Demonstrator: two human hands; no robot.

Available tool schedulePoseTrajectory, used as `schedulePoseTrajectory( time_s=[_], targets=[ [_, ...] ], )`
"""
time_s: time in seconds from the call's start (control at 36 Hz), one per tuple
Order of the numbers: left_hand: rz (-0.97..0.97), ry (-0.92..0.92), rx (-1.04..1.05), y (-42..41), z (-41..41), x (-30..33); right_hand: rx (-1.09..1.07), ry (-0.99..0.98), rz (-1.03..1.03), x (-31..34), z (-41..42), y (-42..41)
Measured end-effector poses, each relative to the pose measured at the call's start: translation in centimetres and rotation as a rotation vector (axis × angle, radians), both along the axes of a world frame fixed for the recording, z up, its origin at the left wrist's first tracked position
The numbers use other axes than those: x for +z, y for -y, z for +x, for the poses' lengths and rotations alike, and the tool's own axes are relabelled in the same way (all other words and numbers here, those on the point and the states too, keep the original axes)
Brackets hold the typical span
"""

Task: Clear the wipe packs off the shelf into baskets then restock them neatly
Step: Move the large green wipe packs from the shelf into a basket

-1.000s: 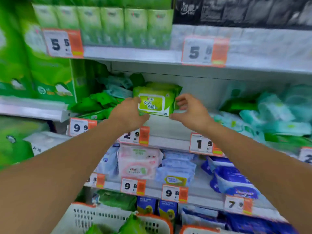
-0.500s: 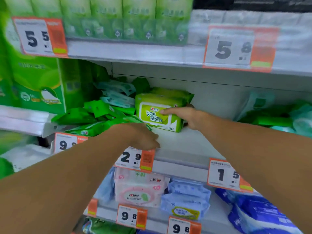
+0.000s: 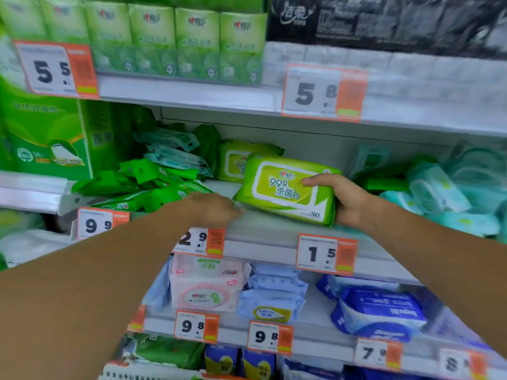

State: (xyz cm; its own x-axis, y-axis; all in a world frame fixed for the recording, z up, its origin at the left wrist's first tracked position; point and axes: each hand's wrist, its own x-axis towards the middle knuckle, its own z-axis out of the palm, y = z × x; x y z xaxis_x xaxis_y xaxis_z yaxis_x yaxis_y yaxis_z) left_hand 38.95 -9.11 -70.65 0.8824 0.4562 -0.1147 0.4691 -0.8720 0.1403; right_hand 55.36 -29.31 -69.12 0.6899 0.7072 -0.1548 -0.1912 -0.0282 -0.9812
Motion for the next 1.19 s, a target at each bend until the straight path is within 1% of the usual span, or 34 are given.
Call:
schedulePoseTrajectory(
  time_s=[0.06, 0.11, 0.14, 0.17, 0.19, 0.22, 0.31, 0.36, 0.44, 0.47, 0.53, 0.56, 0.58, 0.64, 0.69, 0.75, 0.78, 0.81, 0.83, 0.86, 0.89, 0.94, 1.0, 1.06, 1.08, 1.14, 1.19],
  targets=[
    [-0.357, 0.311, 0.03, 0.3, -0.7, 0.6, 0.034, -0.022, 0.071, 0.6, -1.2, 2.4],
    [-0.738, 0.53, -0.086, 1.2, -2.1, 1.3, 0.072, -0.018, 0.131, 1.2, -2.8, 4.0],
    [-0.919, 0.594, -0.168, 1.8, -3.0, 1.4, 0.085, -0.008, 0.152, 1.6, -3.6, 4.5],
    [-1.085, 0.619, -0.224, 2.4, -4.0, 1.6, 0.102, 0.008, 0.162, 1.9, -4.4, 4.7],
    [-1.191, 0.619, -0.252, 3.2, -5.0, 1.9, 0.123, 0.025, 0.161, 2.2, -5.3, 4.8],
    [-1.212, 0.624, -0.237, 3.7, -5.8, 1.8, 0.151, 0.039, 0.153, 2.2, -6.2, 4.8],
    [-1.166, 0.67, -0.091, 4.2, -9.2, -0.7, 0.247, 0.096, 0.114, 0.5, -9.6, 3.9],
    [-1.153, 0.61, 0.002, 3.2, -12.4, -3.7, 0.304, 0.172, 0.085, -2.0, -12.2, 2.9],
    [-1.105, 0.46, 0.119, 1.4, -18.3, -8.8, 0.35, 0.401, 0.004, -7.3, -16.6, 0.6],
    [-1.126, 0.442, 0.171, 0.7, -20.1, -10.7, 0.353, 0.47, -0.019, -9.3, -18.1, -0.3],
    [-1.175, 0.502, 0.285, -0.5, -23.1, -13.9, 0.36, 0.588, -0.054, -13.0, -20.7, -2.3],
    [-1.141, 0.541, 0.344, -0.8, -24.4, -14.9, 0.361, 0.652, -0.058, -14.6, -21.9, -3.4],
    [-1.035, 0.556, 0.392, -1.4, -25.6, -15.6, 0.368, 0.728, -0.047, -15.9, -22.9, -4.6],
    [-0.718, 0.516, 0.427, -2.9, -27.4, -16.1, 0.396, 0.893, -0.024, -17.8, -24.8, -7.0],
    [-0.53, 0.369, 0.456, -4.4, -29.1, -16.4, 0.455, 1.057, -0.06, -19.1, -26.6, -9.3],
    [-0.339, 0.063, 0.486, -5.4, -31.0, -17.1, 0.578, 1.231, -0.171, -21.1, -28.1, -11.6],
    [-0.299, -0.128, 0.486, -5.6, -31.9, -17.5, 0.665, 1.321, -0.261, -22.4, -28.6, -12.6],
    [-0.323, -0.297, 0.483, -5.8, -32.7, -18.2, 0.759, 1.406, -0.374, -23.6, -29.2, -13.4],
    [-0.391, -0.428, 0.489, -5.8, -33.5, -18.6, 0.845, 1.458, -0.503, -24.7, -29.8, -14.0],
    [-0.461, -0.497, 0.501, -5.8, -33.9, -19.0, 0.896, 1.47, -0.601, -25.6, -30.2, -14.4],
    [-0.509, -0.493, 0.513, -5.8, -34.2, -19.3, 0.914, 1.454, -0.648, -26.1, -30.4, -14.7],
    [-0.524, -0.38, 0.526, -6.2, -34.2, -19.5, 0.889, 1.399, -0.605, -26.3, -30.4, -14.9],
    [-0.528, -0.187, 0.521, -6.6, -33.2, -19.6, 0.834, 1.349, -0.489, -25.3, -29.7, -14.3],
    [-0.544, 0.04, 0.494, -6.7, -31.3, -19.2, 0.727, 1.307, -0.38, -23.2, -28.1, -12.8],
    [-0.504, 0.161, 0.452, -6.5, -30.0, -18.6, 0.647, 1.289, -0.316, -21.8, -26.9, -11.9],
    [-0.402, 0.395, 0.297, -5.3, -26.5, -16.6, 0.48, 1.23, -0.183, -18.3, -24.3, -9.6],
    [-0.382, 0.607, 0.121, -3.5, -22.2, -13.2, 0.281, 1.203, -0.07, -14.1, -21.4, -7.5]
  ],
)
